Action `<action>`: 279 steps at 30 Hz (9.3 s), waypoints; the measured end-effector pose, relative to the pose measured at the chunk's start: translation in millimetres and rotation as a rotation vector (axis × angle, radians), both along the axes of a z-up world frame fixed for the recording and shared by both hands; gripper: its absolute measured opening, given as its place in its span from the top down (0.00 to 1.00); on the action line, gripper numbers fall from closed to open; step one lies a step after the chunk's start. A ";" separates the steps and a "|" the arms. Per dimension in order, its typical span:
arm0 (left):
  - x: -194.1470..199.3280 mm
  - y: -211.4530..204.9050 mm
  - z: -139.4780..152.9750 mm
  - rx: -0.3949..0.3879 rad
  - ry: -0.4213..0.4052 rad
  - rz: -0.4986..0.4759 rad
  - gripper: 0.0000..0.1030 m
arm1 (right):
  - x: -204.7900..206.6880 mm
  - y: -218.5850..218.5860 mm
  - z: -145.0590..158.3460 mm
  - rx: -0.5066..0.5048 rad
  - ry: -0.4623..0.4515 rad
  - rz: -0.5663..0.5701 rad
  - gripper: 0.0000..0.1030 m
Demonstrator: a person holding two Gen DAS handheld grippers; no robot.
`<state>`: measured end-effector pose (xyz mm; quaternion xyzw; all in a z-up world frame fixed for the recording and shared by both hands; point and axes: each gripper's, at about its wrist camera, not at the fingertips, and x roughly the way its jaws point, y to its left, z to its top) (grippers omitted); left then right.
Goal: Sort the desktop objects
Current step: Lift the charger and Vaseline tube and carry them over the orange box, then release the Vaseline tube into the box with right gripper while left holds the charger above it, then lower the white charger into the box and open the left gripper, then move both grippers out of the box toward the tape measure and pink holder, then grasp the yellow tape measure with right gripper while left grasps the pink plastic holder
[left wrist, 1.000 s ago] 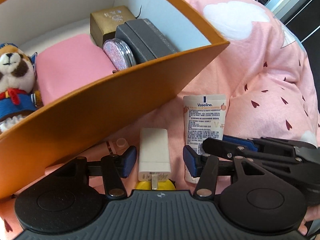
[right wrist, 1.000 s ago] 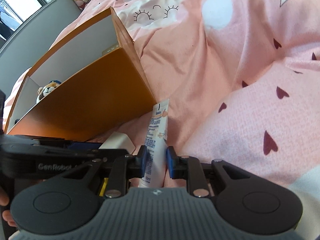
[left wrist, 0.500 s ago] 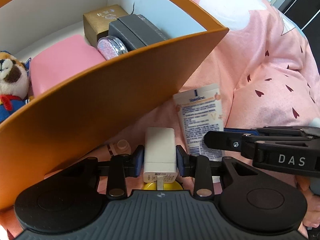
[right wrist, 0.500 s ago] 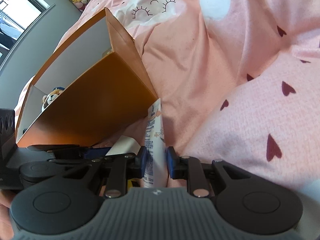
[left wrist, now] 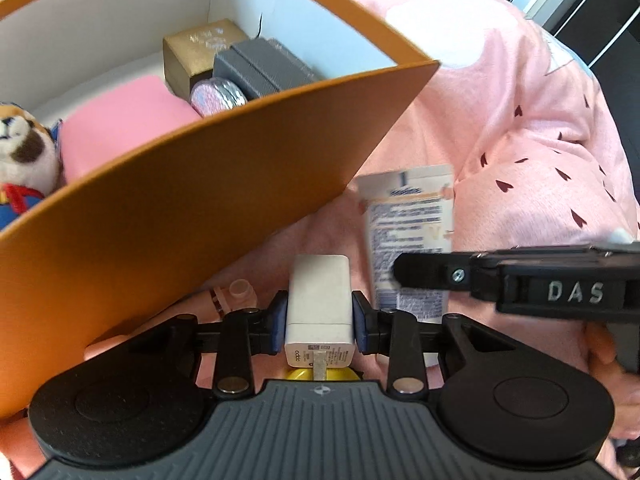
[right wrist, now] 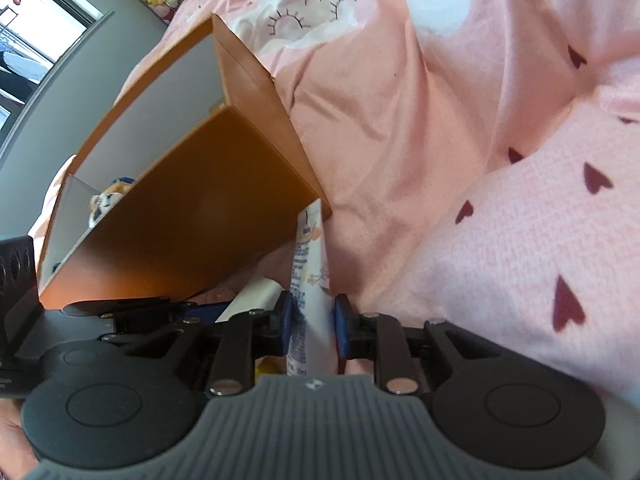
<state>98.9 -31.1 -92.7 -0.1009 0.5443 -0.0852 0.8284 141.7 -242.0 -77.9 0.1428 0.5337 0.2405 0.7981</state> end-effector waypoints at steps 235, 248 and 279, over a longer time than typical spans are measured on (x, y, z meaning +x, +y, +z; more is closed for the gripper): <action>-80.3 59.1 40.4 0.476 -0.169 -0.184 0.73 | -38.3 77.4 -11.6 -0.105 0.038 0.446 0.77; -76.7 19.7 -1.1 0.749 -0.103 -0.582 0.47 | -42.2 63.7 23.9 -0.206 -0.173 0.337 0.79; -93.1 12.9 2.8 0.598 -0.100 -0.613 0.69 | -43.0 65.2 -2.4 -0.225 -0.105 0.309 0.68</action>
